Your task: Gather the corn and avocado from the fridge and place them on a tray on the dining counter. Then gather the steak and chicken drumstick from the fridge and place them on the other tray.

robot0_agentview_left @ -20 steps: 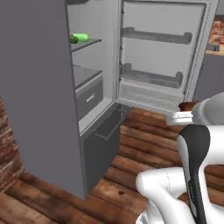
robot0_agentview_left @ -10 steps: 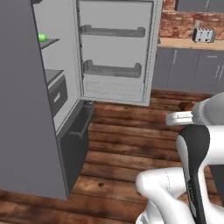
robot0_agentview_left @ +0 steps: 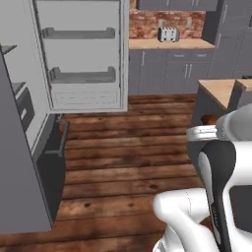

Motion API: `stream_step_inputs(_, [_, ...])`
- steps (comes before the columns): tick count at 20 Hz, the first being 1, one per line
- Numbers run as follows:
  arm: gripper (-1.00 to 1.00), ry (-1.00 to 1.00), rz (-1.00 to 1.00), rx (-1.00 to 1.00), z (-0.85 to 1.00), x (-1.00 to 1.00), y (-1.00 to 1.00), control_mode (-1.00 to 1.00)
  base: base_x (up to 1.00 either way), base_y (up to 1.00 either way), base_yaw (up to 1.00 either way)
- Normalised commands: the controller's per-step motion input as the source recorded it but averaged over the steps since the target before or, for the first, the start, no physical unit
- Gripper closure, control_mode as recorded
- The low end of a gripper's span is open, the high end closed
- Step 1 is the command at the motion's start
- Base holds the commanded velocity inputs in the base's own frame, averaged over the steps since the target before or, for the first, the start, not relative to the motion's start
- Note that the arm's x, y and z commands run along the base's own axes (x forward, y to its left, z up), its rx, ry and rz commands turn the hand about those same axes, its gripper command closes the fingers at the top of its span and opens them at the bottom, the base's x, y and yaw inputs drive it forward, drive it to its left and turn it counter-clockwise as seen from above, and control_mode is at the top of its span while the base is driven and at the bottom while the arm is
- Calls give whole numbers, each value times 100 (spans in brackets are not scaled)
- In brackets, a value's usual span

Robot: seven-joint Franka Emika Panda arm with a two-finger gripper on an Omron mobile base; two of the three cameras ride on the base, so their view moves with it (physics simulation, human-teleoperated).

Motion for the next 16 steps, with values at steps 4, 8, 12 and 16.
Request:
stream_step_inputs(4, [100,0,0,0,0,0,0,100,-49,-5,-41])
stream_step_inputs(8, [100,0,0,0,0,0,0,100,-40,-21,-37])
stream_step_inputs(12, [100,0,0,0,0,0,0,100,-35,-44,-31])
stream_step_inputs(16, [100,0,0,0,0,0,0,100,-36,-76,-25])
